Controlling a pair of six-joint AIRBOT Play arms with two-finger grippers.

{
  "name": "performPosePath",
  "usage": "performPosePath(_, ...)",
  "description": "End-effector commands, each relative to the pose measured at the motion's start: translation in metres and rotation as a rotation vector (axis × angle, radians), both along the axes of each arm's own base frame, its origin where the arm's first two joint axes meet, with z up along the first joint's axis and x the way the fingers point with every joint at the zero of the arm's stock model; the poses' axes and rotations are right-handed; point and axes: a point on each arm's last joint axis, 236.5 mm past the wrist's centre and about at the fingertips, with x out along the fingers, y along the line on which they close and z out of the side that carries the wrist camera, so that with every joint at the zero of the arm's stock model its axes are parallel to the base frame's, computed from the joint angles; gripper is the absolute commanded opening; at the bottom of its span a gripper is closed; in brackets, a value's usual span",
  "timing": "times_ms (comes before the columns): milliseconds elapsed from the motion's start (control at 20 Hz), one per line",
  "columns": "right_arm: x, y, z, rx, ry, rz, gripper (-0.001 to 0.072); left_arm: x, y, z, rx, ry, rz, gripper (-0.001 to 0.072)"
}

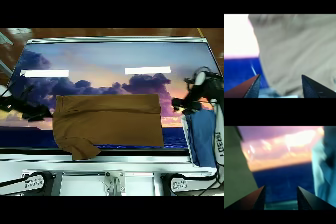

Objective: Fold the shirts.

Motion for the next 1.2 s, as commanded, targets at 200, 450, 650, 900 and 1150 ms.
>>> performPosePath(200, -0.087, 0.001, -0.015, 0.301, -0.035, -0.287, 0.0511, -0.125, -0.034, -0.055, -0.220, 0.083, 0.229, 0.0593)
performPosePath(450, -0.093, 0.013, -0.023, 0.332, -0.043, -0.313, 0.0511, -0.116, -0.050, -0.068, -0.210, 0.067, 0.226, 0.0585)
performPosePath(650, -0.087, 0.019, -0.020, 0.363, -0.064, -0.327, 0.0511, -0.098, -0.059, -0.075, -0.189, 0.034, 0.248, 0.0583)
performPosePath(900, -0.087, 0.019, -0.020, 0.364, -0.065, -0.328, 0.0511, -0.106, -0.071, -0.088, -0.203, 0.111, 0.235, 0.0471)
performPosePath(1150, -0.091, 0.020, -0.020, 0.364, -0.045, -0.329, 0.0530, -0.100, -0.078, -0.083, -0.244, 0.096, 0.240, 0.0049)
